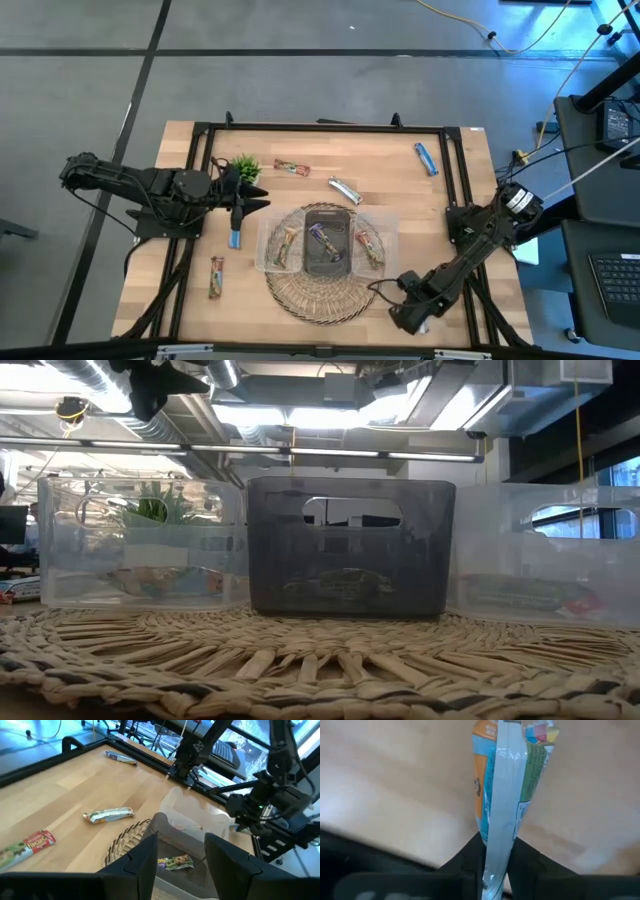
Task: Pick and place Granola Bars by type
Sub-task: Put the yellow granola bar into the left transparent bin
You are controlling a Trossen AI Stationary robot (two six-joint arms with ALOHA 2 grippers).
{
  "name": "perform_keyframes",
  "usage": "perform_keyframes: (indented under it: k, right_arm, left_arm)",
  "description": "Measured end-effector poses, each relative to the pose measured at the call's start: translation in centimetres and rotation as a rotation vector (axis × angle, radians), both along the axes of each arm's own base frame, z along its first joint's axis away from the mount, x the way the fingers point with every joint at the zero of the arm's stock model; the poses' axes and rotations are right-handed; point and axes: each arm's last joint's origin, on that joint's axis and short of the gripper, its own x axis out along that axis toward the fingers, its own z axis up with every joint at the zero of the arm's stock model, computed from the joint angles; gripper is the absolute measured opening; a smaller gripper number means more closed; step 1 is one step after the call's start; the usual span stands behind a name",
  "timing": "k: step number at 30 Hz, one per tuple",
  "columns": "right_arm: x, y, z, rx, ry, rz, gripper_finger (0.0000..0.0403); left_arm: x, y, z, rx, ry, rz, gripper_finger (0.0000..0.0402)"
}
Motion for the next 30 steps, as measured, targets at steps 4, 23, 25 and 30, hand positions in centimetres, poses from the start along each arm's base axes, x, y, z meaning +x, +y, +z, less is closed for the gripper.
perform_keyframes:
  k: [4, 23, 25, 30]
  right_arm:
    - [-0.2, 1.2, 2.5, 0.008, -0.016, 0.049, 0.0071]
    - [4.0, -5.1, 17.4, -0.795, -0.681, 0.321, 0.0071]
    - [5.2, -6.3, 17.9, -0.839, -0.702, 0.386, 0.0071]
    - [8.2, -9.2, 18.8, -0.859, -0.723, 0.610, 0.0071]
  left_arm:
    - [0.0, 0.0, 0.0, -0.039, -0.007, 0.018, 0.0155]
    - [5.7, -1.8, 1.7, 0.133, -0.364, -0.273, 0.0155]
    - [7.1, -2.1, 1.3, 0.163, -0.407, -0.315, 0.0155]
    - [10.0, -2.8, -0.5, 0.175, -0.450, -0.360, 0.0155]
